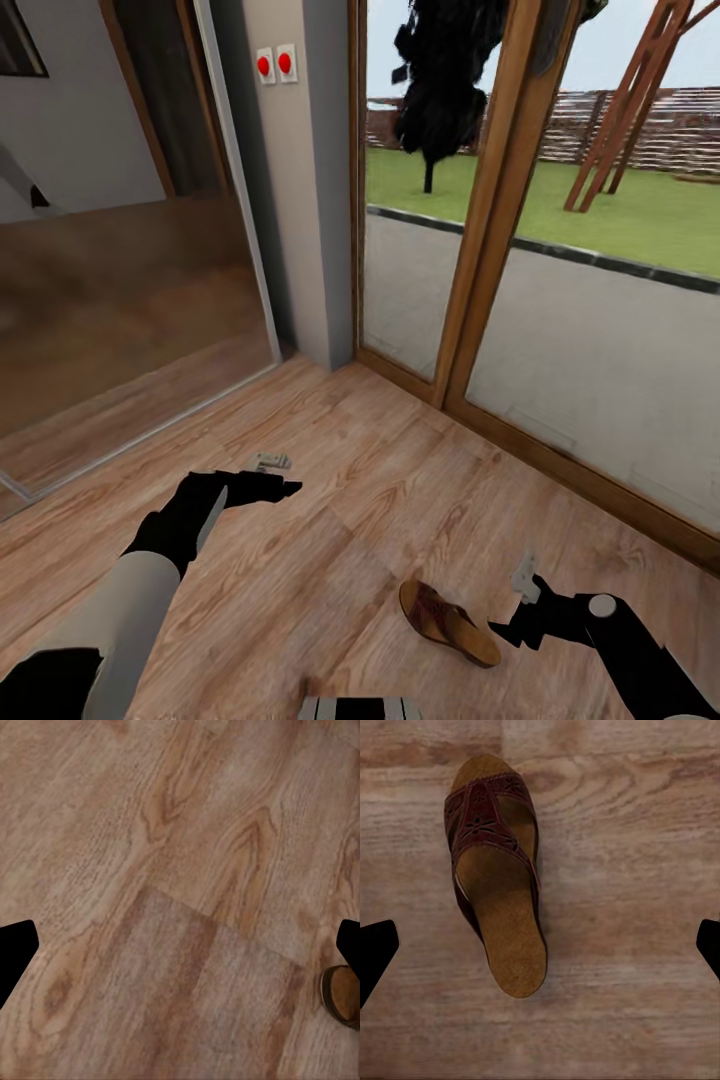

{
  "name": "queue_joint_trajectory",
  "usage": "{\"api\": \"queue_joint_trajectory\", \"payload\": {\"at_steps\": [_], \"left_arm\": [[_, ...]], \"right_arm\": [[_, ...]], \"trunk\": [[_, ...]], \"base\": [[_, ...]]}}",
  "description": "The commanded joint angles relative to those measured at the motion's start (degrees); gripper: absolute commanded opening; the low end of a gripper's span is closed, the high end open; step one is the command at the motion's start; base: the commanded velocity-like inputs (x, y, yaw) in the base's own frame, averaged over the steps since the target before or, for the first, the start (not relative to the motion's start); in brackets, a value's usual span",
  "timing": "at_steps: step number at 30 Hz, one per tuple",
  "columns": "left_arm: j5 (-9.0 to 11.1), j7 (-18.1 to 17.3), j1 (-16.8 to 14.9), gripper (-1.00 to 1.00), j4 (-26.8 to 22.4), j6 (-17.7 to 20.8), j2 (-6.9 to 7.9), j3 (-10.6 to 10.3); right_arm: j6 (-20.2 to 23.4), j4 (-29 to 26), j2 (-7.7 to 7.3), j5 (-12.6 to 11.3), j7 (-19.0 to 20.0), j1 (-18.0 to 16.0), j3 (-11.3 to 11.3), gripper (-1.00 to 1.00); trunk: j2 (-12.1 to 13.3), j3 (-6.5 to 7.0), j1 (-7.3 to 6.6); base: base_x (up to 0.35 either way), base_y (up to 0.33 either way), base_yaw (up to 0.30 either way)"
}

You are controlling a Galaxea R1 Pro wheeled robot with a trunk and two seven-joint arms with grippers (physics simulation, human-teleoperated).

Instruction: Pick up the two gym shoes and the two sandals from the corridor floor and place them onto the hallstand (shoe rack) in the corridor, making sure they are on the rack and not on the floor. Arrange them so the two gym shoes are next to each other and the two sandals are next to each other.

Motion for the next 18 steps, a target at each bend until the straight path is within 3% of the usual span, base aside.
{"api": "queue_joint_trajectory", "payload": {"at_steps": [1, 5, 14, 18], "left_arm": [[-0.6, -0.5, -0.4, 1.0, -0.1, 0.6, -0.04, 0.2], [-0.6, -0.4, -2.2, 1.0, -0.3, 2.1, -0.18, -0.3], [-0.7, -0.2, -2.1, 1.0, -0.3, 2.4, 0.05, -2.2], [-0.7, -0.1, -2.2, 1.0, -0.3, 2.4, -0.06, -2.3]], "right_arm": [[0.6, -0.2, 0.05, 0.2, 0.4, 0.0, -0.1, 1.0], [1.7, -0.4, 0.09, 0.1, 0.4, 0.0, -0.1, 1.0], [1.8, -0.4, 0.18, 0.0, 0.1, 0.0, -0.2, 1.0], [1.7, -0.2, 0.27, 0.0, -0.1, 0.0, -0.2, 1.0]], "trunk": [[0.0, -0.32, 0.01], [-0.1, -1.47, 0.11], [-0.2, -4.19, 0.35], [-0.2, -4.25, 0.35]], "base": [[0.0, 0.0, 0.0], [0.0, 0.0, 0.0], [0.0, 0.0, 0.0], [0.0, 0.0, 0.0]]}}
